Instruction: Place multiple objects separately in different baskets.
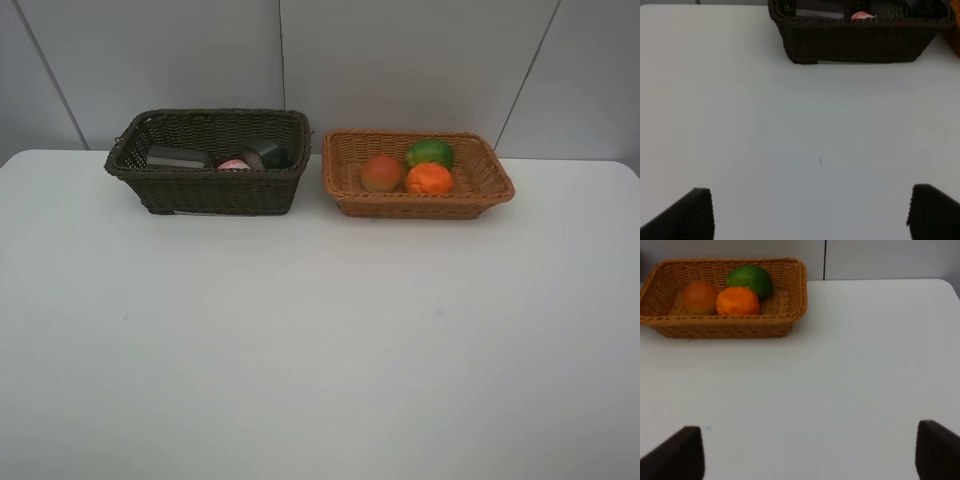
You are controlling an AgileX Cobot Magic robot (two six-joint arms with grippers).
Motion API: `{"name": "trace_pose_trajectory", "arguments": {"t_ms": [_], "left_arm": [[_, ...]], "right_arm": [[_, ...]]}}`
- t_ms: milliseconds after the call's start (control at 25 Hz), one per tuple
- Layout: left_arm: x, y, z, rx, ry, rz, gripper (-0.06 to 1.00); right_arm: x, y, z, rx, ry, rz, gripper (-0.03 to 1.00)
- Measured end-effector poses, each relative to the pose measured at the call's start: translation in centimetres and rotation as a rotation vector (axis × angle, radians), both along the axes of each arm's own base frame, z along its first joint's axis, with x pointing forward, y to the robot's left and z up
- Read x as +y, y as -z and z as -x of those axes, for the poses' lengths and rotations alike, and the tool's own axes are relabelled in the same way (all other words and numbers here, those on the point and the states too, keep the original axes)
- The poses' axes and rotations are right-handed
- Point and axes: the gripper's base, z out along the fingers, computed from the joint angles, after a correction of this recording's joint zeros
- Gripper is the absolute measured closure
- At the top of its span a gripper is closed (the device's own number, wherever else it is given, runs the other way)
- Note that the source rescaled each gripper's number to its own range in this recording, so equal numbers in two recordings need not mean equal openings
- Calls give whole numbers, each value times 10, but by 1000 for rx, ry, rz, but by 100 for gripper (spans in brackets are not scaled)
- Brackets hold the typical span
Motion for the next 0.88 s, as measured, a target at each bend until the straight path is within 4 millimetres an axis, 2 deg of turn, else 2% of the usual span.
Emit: {"name": "trace_pose_trajectory", "arguments": {"t_ms": [880], "left_arm": [[0,0,0,0,0,0,-6]], "right_arm": [[0,0,0,0,0,0,3]]}}
